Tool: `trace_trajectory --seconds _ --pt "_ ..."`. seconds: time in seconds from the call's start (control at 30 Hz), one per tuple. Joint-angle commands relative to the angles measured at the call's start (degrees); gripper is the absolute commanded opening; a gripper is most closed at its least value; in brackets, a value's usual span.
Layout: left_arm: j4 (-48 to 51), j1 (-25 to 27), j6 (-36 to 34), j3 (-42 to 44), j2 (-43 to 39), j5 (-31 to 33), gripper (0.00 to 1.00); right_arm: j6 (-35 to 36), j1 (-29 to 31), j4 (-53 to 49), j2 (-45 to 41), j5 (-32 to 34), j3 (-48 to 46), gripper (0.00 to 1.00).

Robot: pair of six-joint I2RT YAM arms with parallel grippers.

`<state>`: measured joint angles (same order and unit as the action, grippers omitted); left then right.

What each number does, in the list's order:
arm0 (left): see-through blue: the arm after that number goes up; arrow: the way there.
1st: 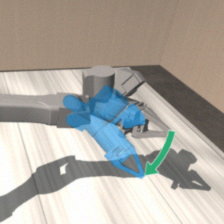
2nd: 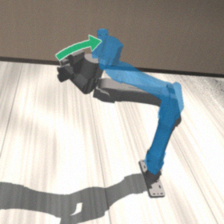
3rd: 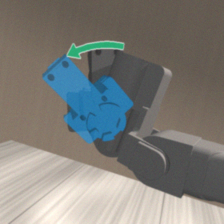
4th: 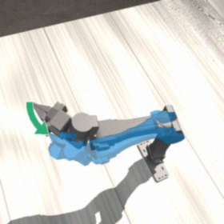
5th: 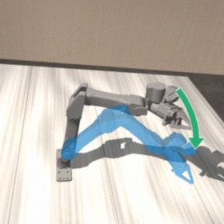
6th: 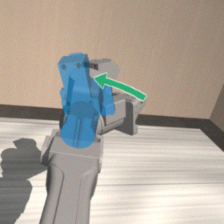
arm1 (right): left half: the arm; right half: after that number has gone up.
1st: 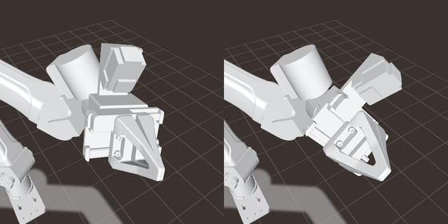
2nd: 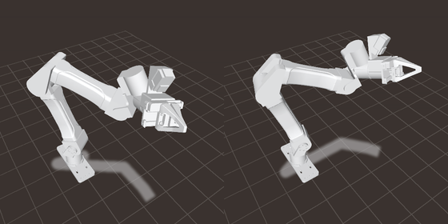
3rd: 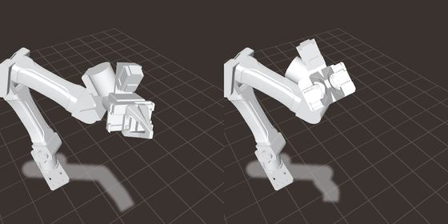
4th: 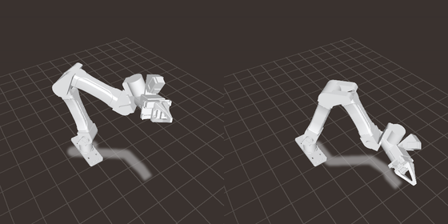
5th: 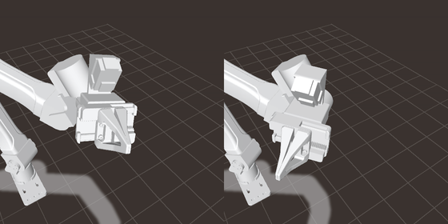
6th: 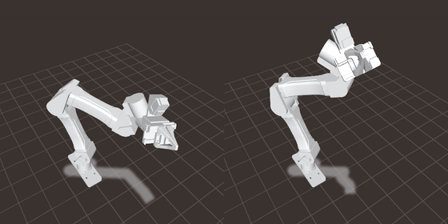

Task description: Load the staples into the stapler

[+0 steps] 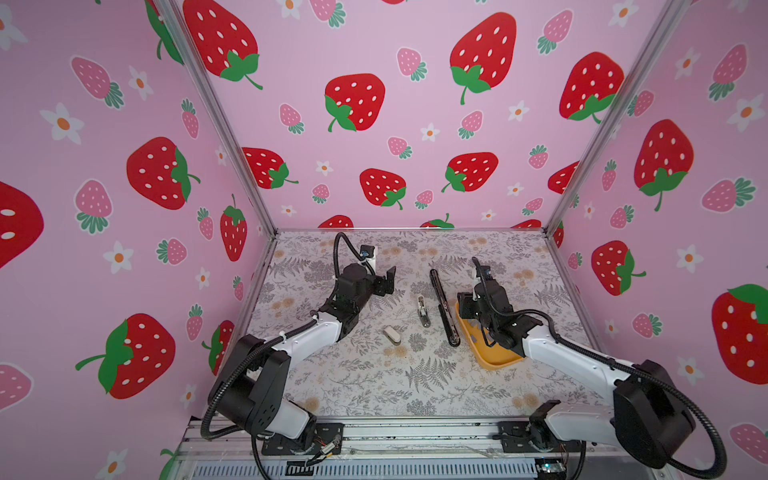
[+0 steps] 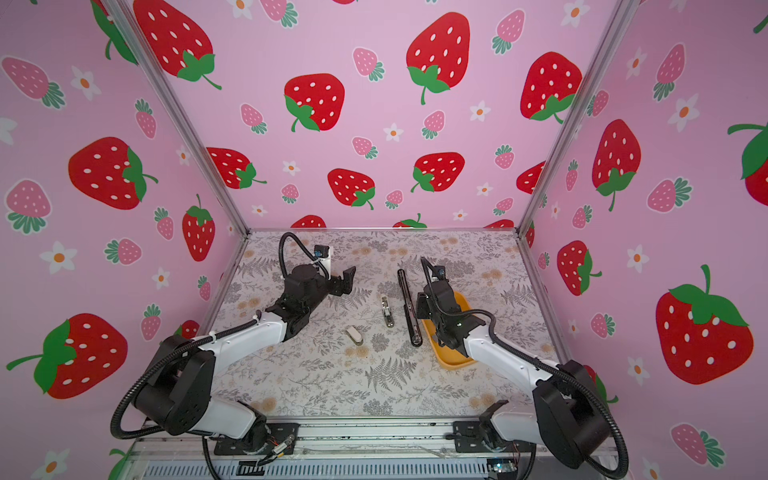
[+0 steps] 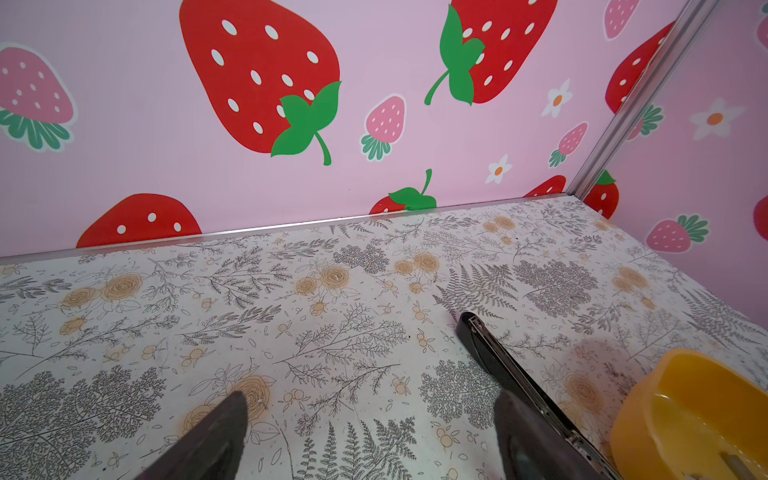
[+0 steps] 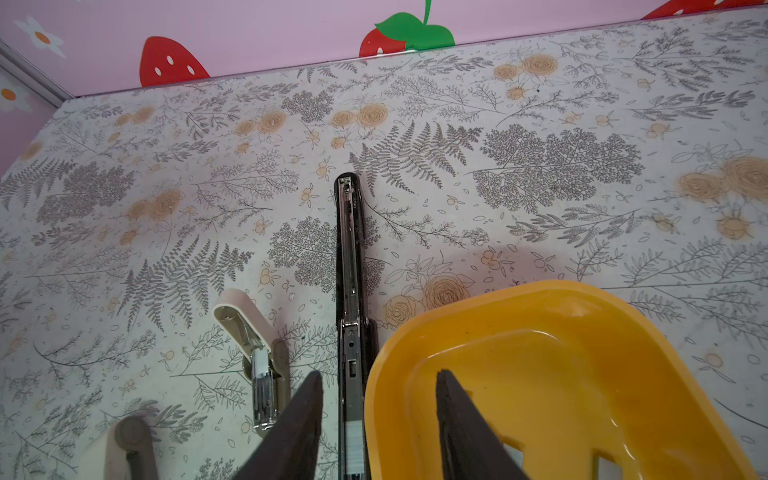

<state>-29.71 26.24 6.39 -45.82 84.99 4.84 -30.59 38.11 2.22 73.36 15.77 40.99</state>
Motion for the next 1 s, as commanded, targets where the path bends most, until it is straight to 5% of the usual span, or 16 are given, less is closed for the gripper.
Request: trace_trajectory --seconds 0.0,0.53,0.97 --pt "-1.5 -0.1 -2.3 -0.5 -2.3 -0.5 0.93 -0.1 -1.0 -6.7 -1.6 0.0 0.5 0.45" --pt "-0.2 0.0 -4.5 3.3 -5.7 -2.6 0.93 1.6 -10.4 -8.5 -3.6 -7.1 -4.0 0.43" --pt "0.4 0.1 -4.6 -3.5 5.4 -7.1 0.91 6.8 7.1 1.7 -5.7 -1.6 -4.0 0.47"
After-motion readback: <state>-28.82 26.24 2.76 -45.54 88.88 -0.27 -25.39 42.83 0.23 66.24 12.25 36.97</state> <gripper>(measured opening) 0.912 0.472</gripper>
